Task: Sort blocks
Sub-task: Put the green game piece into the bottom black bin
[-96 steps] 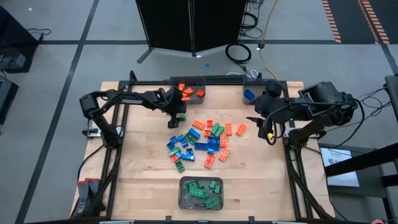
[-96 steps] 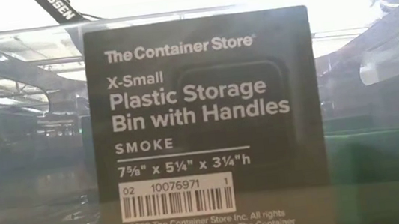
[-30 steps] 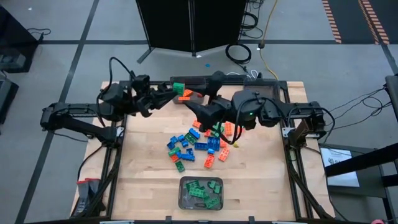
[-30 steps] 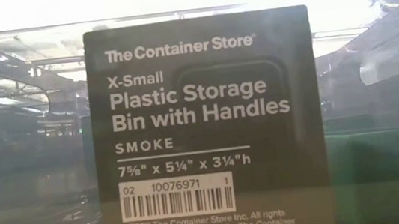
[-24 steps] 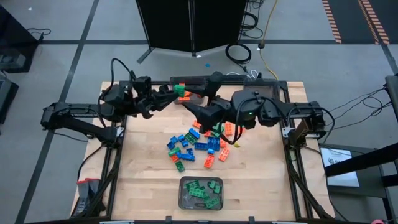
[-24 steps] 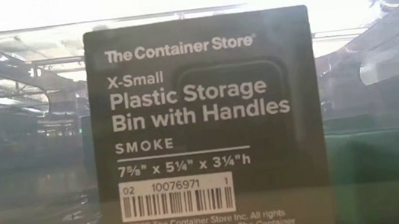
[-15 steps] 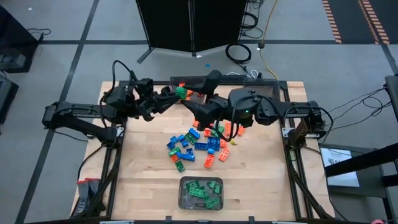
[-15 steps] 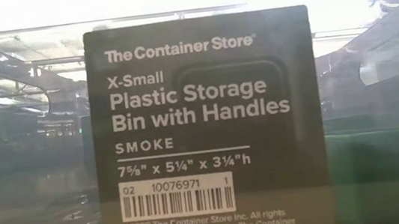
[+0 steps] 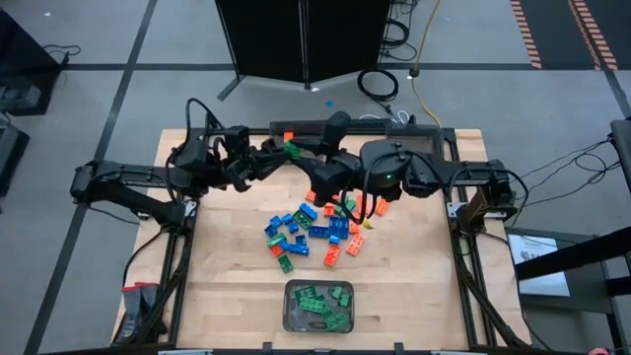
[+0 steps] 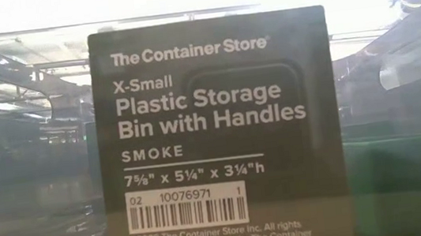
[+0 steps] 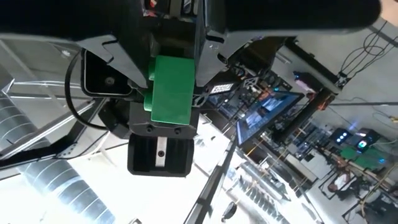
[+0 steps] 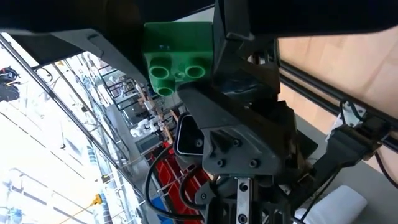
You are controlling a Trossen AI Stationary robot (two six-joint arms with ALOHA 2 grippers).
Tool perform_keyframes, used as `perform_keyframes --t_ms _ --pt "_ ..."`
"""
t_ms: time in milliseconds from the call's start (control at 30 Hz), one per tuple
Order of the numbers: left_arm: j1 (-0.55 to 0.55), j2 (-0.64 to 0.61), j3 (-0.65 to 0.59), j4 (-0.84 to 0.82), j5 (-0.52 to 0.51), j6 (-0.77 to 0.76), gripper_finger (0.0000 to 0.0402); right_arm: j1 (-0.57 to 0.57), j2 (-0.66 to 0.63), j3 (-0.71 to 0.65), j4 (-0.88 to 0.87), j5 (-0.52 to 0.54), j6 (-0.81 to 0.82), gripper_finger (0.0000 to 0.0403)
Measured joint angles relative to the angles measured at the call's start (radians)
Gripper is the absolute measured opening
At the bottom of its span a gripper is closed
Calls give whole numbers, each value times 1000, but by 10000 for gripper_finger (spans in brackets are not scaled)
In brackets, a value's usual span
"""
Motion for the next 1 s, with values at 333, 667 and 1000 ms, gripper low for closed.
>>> perform_keyframes --t_ms 333,667,1000 --pt "1 -5 -2 -15 1 76 141 26 -4 0 -32 129 -31 120" --pt "51 -130 -1 -156 49 130 249 161 -147 1 -456 148 418 120" --pt "38 -199 -1 -680 52 194 250 290 -86 -167 -572 -287 1036 120"
